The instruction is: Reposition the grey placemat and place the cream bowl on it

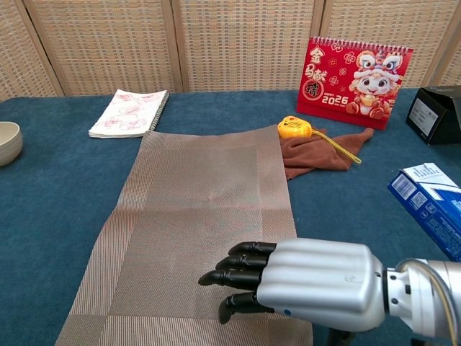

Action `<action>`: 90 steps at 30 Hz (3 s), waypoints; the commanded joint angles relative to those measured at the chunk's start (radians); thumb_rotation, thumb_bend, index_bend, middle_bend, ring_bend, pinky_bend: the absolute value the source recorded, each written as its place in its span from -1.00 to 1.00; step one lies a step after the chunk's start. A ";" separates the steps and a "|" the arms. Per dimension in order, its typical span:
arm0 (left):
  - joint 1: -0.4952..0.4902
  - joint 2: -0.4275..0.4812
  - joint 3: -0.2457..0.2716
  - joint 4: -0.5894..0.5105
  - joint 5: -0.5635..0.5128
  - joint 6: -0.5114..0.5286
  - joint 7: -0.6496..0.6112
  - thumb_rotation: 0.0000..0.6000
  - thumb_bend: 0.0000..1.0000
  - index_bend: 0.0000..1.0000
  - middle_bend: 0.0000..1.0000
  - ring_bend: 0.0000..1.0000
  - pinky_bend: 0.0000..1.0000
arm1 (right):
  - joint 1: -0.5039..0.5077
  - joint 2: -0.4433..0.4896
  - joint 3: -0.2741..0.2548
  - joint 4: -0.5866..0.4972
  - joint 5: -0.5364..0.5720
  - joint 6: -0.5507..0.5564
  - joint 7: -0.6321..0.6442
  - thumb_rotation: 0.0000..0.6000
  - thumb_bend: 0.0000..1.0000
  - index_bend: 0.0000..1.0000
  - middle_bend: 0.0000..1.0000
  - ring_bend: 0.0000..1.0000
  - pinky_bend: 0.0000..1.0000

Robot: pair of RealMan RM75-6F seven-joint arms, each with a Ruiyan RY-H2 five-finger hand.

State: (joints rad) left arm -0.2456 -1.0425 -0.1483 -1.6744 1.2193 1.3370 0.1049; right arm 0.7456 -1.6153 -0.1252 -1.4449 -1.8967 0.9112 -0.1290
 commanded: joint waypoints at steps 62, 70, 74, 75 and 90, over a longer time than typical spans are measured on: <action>-0.004 -0.010 -0.001 -0.006 0.006 -0.024 0.019 1.00 -1.00 -1.00 -1.00 -1.00 -1.00 | 0.131 0.249 0.004 0.497 -0.193 0.247 -0.250 1.00 -0.01 0.21 -1.00 -1.00 -1.00; -0.006 -0.009 0.002 0.004 0.006 -0.034 0.010 1.00 -1.00 -1.00 -1.00 -1.00 -1.00 | 0.095 0.225 0.083 0.498 -0.076 0.230 -0.355 1.00 -1.00 -1.00 -1.00 -1.00 -1.00; -0.009 -0.010 0.003 0.012 0.003 -0.045 0.006 1.00 -1.00 -1.00 -1.00 -1.00 -1.00 | 0.064 0.250 0.112 0.461 -0.037 0.288 -0.369 1.00 -1.00 -1.00 -1.00 -1.00 -1.00; -0.009 -0.010 0.004 0.014 0.004 -0.047 0.005 1.00 -1.00 -1.00 -1.00 -1.00 -1.00 | 0.059 0.261 0.115 0.453 -0.032 0.302 -0.368 1.00 -1.00 -1.00 -1.00 -1.00 -1.00; -0.012 -0.032 0.024 -0.008 0.054 -0.026 0.048 1.00 -1.00 -1.00 -1.00 -1.00 -1.00 | -0.101 0.422 0.095 0.503 0.022 0.523 -0.220 1.00 -1.00 -1.00 -1.00 -1.00 -1.00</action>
State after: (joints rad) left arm -0.2573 -1.0734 -0.1255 -1.6819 1.2727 1.3097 0.1518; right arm 0.6646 -1.2036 -0.0260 -0.9580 -1.8869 1.4158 -0.3643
